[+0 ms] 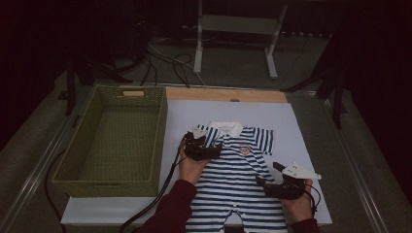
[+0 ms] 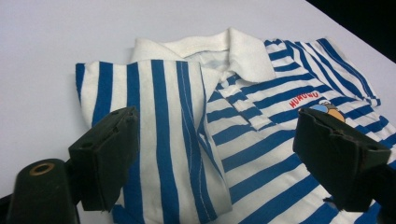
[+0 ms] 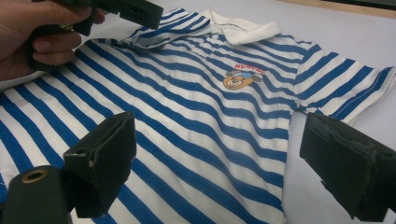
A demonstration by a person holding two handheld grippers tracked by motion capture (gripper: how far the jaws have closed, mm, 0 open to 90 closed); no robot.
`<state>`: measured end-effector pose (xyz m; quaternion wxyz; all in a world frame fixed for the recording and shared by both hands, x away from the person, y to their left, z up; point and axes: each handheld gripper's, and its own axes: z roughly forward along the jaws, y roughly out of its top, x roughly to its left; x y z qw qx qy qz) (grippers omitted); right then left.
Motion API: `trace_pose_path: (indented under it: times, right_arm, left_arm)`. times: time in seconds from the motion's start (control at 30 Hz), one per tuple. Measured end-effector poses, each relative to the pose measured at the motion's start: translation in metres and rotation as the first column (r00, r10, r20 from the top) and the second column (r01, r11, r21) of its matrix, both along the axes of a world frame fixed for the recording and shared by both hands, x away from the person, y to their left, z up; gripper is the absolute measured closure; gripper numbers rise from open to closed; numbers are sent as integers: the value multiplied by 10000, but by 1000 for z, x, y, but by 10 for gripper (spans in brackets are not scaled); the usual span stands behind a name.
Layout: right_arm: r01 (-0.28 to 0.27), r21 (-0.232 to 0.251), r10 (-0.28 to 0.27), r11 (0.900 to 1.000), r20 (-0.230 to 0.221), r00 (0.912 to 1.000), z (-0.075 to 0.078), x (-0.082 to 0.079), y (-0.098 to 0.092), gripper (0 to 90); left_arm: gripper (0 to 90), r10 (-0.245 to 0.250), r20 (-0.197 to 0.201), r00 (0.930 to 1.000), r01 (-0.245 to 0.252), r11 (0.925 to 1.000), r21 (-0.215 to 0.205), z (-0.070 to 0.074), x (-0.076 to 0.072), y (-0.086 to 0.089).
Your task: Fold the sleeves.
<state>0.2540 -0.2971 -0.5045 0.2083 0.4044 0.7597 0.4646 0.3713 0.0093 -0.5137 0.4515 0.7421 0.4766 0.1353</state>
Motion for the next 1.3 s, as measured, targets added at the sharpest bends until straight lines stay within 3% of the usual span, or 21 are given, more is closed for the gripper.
trace_pose_path:
  times: [0.17,0.33,0.67,1.0,1.3]
  right_arm:
    - [5,-1,-5,10000,24,10000,0,0,0,105]
    - [18,23,-18,10000,3,10000,0,0,0,103]
    - [43,-19,-43,10000,-2,10000,0,0,0,101]
    - [102,18,-102,9999,-51,9999,0,0,-1,101]
    - [300,139,-299,9995,-78,9995,2,0,-2,102]
  left_arm:
    - [41,-79,173,9998,77,9999,98,3,-2,1]
    - [5,-5,259,9997,-4,9994,339,7,-4,3]
    - [1,-45,388,9992,29,9991,416,12,-11,11]
    - [0,-175,471,9987,169,9998,121,22,-26,22]
    - [0,-254,597,9979,237,9993,285,19,-36,31]
